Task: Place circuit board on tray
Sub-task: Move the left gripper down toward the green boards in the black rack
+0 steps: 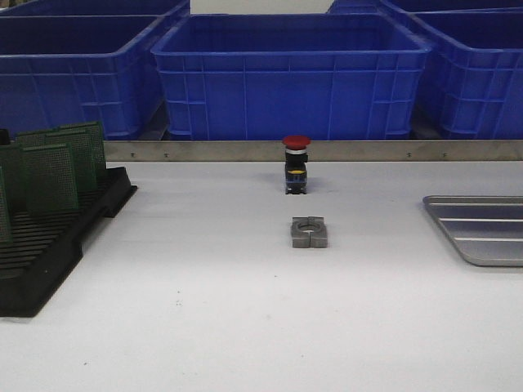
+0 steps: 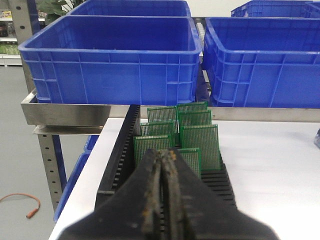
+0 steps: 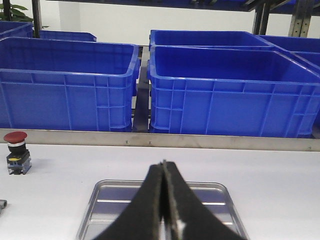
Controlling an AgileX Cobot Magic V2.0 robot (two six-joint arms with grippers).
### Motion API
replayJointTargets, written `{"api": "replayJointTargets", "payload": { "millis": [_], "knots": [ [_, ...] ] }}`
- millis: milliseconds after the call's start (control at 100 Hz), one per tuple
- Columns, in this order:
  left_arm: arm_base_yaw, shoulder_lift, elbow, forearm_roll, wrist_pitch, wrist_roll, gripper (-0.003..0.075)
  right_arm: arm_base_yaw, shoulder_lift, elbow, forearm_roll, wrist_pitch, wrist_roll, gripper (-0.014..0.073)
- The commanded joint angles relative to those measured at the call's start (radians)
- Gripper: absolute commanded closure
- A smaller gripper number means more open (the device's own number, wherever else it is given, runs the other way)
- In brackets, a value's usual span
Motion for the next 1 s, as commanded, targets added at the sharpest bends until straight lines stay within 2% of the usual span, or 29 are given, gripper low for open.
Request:
{"api": "replayJointTargets", "payload": {
  "millis": [0, 80, 290, 390, 510, 560, 600, 670, 790, 990],
  "knots": [
    [0.0, 0.067, -0.116, -0.011, 0.046, -0.043, 0.0741, -0.005, -0.022, -0.013, -0.004, -0.072, -0.008, 0.0655],
    [0.0, 0.155, -0.206, -0.02, 0.178, -0.054, 0.0741, -0.005, -0.022, -0.013, -0.004, -0.072, -0.008, 0.0655],
    [0.0, 0.367, -0.385, -0.025, 0.317, -0.045, 0.0722, -0.005, -0.022, -0.013, -0.004, -0.072, -0.008, 0.0655],
    [0.0, 0.463, -0.443, -0.025, 0.336, -0.027, 0.0601, -0.005, -0.022, -0.013, -0.004, -0.072, -0.008, 0.0655],
    [0.0, 0.572, -0.495, -0.041, 0.34, 0.066, 0.0383, -0.005, -0.022, -0.013, -0.004, -0.072, -0.008, 0.0655],
    [0.0, 0.617, -0.514, -0.048, 0.34, 0.131, 0.0341, -0.005, -0.022, -0.013, -0.004, -0.072, -0.008, 0.0655],
    [0.0, 0.656, -0.531, -0.048, 0.34, 0.17, 0.0335, -0.005, -0.022, -0.013, -0.004, -0.072, -0.008, 0.0655],
    [0.0, 0.724, -0.563, -0.057, 0.347, 0.272, 0.0336, -0.005, -0.022, -0.013, -0.004, -0.072, -0.008, 0.0655],
    [0.0, 0.842, -0.63, -0.131, 0.35, 0.531, 0.0336, -0.005, -0.022, -0.013, -0.004, -0.072, -0.008, 0.0655],
    [0.0, 1.036, -0.735, -0.394, 0.394, 1.26, 0.0335, -0.005, -0.022, -0.013, -0.004, -0.072, -0.008, 0.0655]
  ]
}}
